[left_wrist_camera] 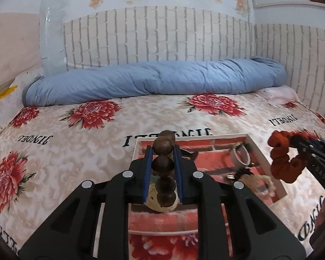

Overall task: Organize jewelry
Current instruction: 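Carry the bead bracelet and orange scrunchie into the tray and open both tools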

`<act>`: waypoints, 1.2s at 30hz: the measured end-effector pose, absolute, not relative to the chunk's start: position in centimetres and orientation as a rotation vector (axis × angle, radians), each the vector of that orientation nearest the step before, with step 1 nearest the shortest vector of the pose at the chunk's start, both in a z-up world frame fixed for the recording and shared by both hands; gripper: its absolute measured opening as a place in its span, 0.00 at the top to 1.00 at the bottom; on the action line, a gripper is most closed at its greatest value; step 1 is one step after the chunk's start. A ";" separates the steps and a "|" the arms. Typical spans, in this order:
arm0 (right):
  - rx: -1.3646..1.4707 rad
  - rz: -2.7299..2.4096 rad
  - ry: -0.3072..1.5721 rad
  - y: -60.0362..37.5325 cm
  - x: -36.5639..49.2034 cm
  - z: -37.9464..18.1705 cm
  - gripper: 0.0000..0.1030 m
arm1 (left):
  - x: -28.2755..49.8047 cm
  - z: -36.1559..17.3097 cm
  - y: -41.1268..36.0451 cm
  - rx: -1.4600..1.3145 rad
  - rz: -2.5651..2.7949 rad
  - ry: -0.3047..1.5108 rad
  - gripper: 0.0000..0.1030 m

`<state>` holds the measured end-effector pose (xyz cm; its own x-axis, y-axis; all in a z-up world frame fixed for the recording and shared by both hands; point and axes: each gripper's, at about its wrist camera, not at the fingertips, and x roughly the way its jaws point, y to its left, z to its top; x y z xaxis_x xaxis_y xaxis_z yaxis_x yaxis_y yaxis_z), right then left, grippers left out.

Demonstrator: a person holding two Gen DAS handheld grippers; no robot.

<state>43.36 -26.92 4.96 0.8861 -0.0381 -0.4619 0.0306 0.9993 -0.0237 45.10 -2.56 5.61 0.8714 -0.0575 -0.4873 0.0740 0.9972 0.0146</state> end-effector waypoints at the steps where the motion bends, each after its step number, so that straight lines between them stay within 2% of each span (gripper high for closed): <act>1: -0.019 -0.039 0.477 -26.9 43.5 4.6 0.83 | 45.4 5.2 -2.4 0.031 -0.066 0.514 0.82; 15: 0.005 -0.037 0.518 -27.7 46.4 0.3 0.83 | 48.3 0.3 -2.0 0.048 -0.097 0.594 0.82; 21: 0.009 -0.035 0.539 -27.7 47.1 -0.6 0.83 | 49.9 -1.3 0.0 -0.036 -0.102 0.667 0.82; 36: -0.011 -0.042 0.641 -27.4 49.1 -3.9 0.83 | 50.1 -2.9 -0.7 -0.002 -0.096 0.687 0.79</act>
